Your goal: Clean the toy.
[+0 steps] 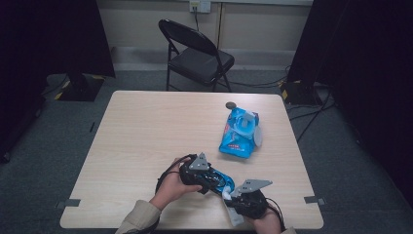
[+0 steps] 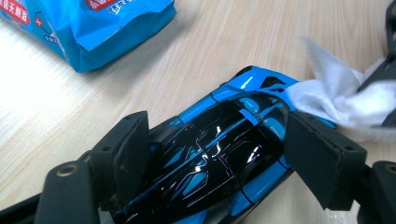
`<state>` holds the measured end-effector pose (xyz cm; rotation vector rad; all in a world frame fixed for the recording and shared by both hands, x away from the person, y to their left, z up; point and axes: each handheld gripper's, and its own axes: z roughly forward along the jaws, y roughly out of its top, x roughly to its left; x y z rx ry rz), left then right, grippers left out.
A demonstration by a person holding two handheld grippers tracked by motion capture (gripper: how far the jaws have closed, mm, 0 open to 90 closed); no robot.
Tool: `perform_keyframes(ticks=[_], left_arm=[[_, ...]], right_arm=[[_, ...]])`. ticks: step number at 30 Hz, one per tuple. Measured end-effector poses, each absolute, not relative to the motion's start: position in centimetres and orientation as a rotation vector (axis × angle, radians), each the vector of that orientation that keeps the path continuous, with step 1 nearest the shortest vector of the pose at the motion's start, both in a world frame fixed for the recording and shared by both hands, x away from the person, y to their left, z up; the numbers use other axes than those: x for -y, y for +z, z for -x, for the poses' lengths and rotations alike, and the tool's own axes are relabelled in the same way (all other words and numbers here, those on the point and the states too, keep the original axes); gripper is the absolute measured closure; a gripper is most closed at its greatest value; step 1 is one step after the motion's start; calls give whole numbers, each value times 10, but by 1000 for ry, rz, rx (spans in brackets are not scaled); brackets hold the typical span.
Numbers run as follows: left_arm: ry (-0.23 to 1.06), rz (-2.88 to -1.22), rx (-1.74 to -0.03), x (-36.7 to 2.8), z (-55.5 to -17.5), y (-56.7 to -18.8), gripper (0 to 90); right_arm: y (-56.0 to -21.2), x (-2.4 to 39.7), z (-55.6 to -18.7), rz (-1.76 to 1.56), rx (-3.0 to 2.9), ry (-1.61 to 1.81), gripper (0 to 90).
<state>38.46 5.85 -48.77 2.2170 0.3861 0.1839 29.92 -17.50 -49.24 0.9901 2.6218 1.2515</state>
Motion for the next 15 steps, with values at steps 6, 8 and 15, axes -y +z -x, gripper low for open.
perform_keyframes(ticks=[6,8,15], left_arm=[[180,-2216,-383,-58,-384,-488,232],[178,-2214,-384,-57,-384,-488,232],[177,-2217,-383,-57,-384,-488,233]], right_arm=[[-471,188,-307,-1023,-2512,1371,827],[-465,193,-312,-1039,-2464,1366,824],[-475,206,-337,-1119,-2414,1244,815]])
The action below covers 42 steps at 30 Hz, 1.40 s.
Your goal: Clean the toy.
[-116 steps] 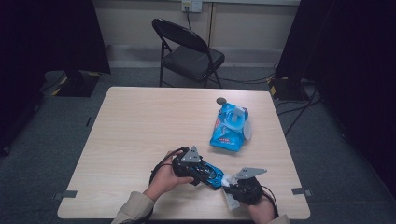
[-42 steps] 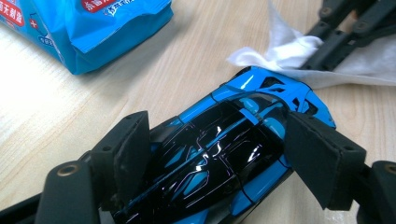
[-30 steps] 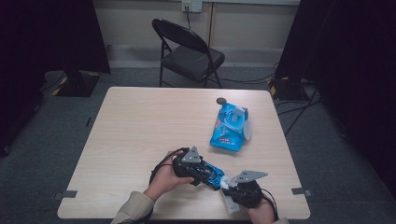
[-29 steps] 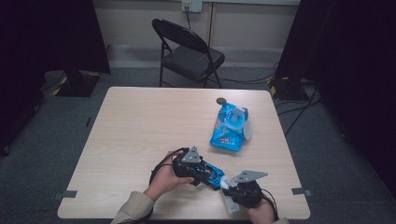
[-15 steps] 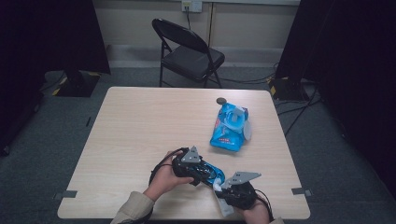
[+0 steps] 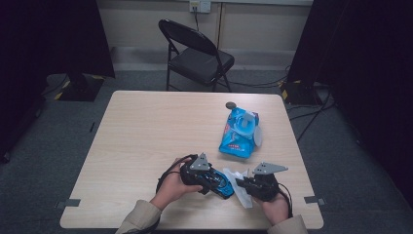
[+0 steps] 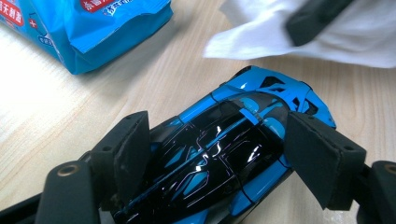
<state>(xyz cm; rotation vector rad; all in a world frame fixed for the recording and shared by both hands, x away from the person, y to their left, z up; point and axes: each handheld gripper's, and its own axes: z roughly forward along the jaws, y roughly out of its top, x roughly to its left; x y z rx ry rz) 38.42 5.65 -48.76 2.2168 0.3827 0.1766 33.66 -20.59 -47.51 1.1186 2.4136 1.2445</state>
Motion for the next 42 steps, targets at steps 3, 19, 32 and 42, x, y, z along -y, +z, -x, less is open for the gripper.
perform_keyframes(ticks=[3,19,32,42], left_arm=[[176,-2217,-382,-57,-384,-488,233],[175,-2219,-379,-56,-384,-487,234],[179,-2207,-397,-55,-383,-488,232],[189,-2179,-411,-62,-380,-477,246]], right_arm=[[-480,207,-346,-1143,-2401,1219,804],[-480,212,-358,-1177,-2366,1157,506],[-482,216,-338,-1081,-2440,1063,675],[-495,211,-341,-1073,-2458,1019,676]])
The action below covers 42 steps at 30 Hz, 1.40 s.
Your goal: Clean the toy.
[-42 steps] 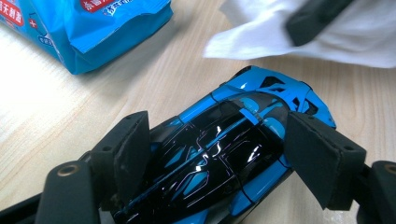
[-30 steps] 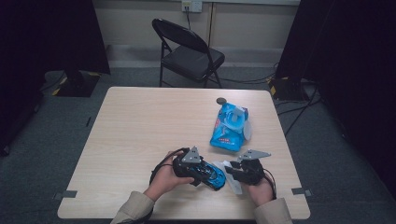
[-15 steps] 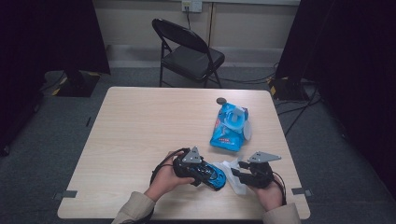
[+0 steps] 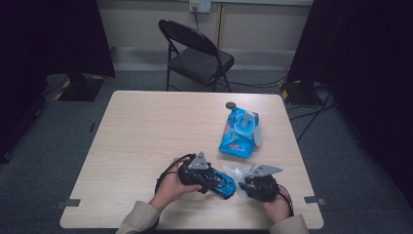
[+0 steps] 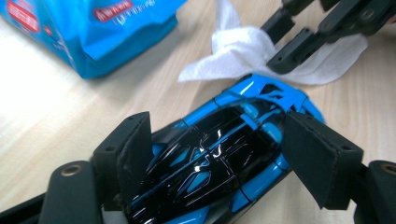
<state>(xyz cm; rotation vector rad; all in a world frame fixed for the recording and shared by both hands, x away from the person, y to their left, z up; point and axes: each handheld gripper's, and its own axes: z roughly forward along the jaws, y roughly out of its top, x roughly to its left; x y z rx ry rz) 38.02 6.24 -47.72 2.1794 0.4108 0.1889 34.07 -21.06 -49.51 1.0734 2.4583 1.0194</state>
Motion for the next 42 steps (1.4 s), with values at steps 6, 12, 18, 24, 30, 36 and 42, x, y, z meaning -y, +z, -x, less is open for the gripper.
perform_keyframes(ticks=[6,12,18,24,30,36,42], left_arm=[[188,-2201,-448,-77,-374,-472,252],[168,-2202,-462,-81,-370,-475,275],[163,-2226,-462,-78,-369,-480,294],[167,-2235,-479,-77,-369,-480,296],[173,-2230,-471,-77,-368,-481,296],[174,-2231,-451,-78,-368,-481,296],[159,-2229,-441,-76,-368,-481,296]], right_arm=[[-496,210,-340,-1071,-2446,1015,689],[-496,210,-340,-1077,-2445,1017,695],[-496,211,-340,-1083,-2440,1027,704],[-496,211,-340,-1089,-2435,1021,724],[-496,212,-342,-1100,-2431,1009,799],[-495,215,-348,-1128,-2456,1038,863],[-496,202,-357,-1083,-2522,1093,866]])
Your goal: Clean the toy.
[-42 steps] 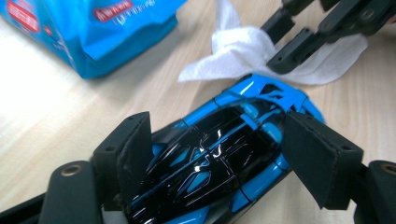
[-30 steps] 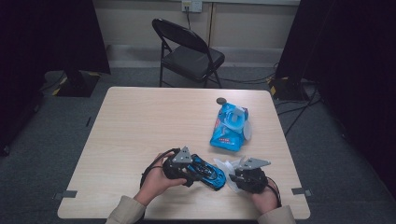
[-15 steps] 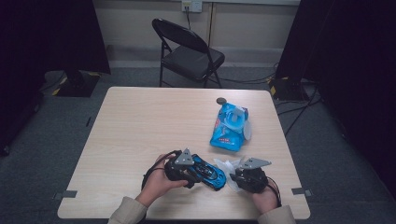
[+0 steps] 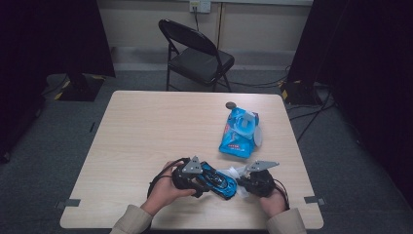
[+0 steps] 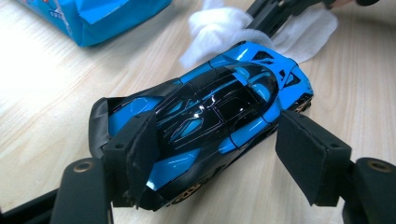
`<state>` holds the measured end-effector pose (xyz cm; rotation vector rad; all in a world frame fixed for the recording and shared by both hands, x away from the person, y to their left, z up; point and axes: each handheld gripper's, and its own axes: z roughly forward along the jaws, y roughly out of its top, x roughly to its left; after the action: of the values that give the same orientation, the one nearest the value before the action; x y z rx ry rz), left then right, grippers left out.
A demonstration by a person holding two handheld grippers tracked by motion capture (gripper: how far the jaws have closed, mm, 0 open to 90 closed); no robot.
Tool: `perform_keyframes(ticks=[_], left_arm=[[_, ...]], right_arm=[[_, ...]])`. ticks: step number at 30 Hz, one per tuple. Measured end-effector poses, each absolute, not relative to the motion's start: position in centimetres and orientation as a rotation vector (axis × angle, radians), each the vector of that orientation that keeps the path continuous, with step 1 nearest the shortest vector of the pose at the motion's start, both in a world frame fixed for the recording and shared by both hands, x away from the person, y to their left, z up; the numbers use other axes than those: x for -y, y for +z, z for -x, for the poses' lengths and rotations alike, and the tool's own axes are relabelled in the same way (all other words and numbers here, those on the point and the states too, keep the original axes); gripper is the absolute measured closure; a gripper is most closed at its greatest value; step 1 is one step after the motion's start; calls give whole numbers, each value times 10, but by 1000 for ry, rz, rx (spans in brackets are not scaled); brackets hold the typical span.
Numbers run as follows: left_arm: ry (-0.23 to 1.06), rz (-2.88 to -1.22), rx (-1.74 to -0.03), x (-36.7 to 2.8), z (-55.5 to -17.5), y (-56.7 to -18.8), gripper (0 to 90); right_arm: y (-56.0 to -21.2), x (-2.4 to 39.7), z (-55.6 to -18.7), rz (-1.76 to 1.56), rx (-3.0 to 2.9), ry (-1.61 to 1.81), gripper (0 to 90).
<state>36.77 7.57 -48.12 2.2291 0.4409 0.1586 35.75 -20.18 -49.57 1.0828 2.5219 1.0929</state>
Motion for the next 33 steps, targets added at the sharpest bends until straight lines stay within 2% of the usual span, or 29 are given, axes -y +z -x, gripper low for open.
perform_keyframes(ticks=[27,33], left_arm=[[196,-2230,-416,-81,-369,-483,300],[197,-2231,-411,-81,-369,-483,305]], right_arm=[[-492,185,-382,-1085,-2585,1106,872],[-491,187,-381,-1100,-2558,1092,755]])
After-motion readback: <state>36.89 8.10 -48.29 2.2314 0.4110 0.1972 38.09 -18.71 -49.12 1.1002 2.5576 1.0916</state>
